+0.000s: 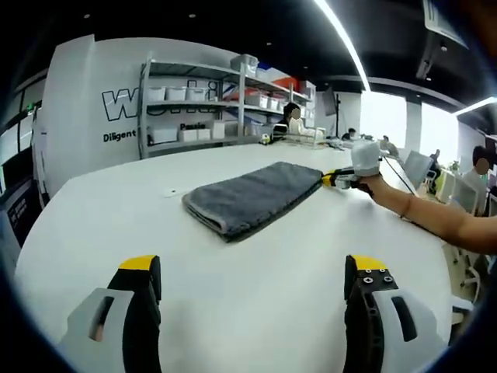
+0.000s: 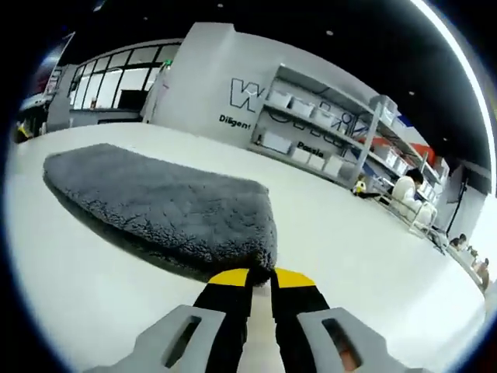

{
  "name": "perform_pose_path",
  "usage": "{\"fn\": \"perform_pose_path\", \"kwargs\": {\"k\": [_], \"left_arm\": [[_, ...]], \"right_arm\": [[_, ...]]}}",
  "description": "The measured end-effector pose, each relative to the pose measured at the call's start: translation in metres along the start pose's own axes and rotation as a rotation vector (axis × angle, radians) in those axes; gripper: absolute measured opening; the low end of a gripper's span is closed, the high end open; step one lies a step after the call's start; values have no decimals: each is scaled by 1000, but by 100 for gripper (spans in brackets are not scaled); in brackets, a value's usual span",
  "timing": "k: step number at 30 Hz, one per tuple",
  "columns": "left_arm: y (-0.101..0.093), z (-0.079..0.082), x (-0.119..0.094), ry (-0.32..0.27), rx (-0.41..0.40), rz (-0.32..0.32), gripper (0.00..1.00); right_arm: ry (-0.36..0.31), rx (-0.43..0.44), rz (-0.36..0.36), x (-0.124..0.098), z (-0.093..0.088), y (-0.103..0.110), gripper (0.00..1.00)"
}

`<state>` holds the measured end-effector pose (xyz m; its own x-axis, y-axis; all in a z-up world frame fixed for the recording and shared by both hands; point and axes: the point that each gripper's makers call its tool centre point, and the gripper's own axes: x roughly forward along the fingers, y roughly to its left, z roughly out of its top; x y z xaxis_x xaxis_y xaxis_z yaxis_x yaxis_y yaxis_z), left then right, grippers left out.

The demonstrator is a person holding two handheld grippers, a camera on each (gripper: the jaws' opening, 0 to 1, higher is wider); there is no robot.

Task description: Open the folded towel by lifting each exposed corner and separating the folded layers until the towel lies flat within the target outline without major curled edges

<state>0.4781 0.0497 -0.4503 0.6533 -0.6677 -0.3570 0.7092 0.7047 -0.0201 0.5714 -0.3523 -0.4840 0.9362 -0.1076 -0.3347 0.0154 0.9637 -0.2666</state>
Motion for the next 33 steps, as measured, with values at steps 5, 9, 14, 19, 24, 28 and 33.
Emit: {"fn": "perform_pose_path", "kwargs": {"k": [5,9,14,19,24,28,33], "left_arm": [[1,2,-3,-5,7,11,97],[1,3,-3,-9,4,9,97],[1,0,-3,0,7,13,97],[3,1,-5,-7,4,18,98],[6,3,-7,-15,-6,26,98],[6,5,-7,-24,-6,30,99],[7,1,-5,-9,-9,37,99]], "right_arm": [[22,59,12,-9,3,-6,40],[15,76,53,-19,11,-1,71],[31,97,124,-31,14,11,83],[-80,133,200,-40,36,16,99],[-105,162,242,-47,42,18,99],[-103,198,284,-53,42,26,99],[-95,204,374,-55,47,56,99]]}}
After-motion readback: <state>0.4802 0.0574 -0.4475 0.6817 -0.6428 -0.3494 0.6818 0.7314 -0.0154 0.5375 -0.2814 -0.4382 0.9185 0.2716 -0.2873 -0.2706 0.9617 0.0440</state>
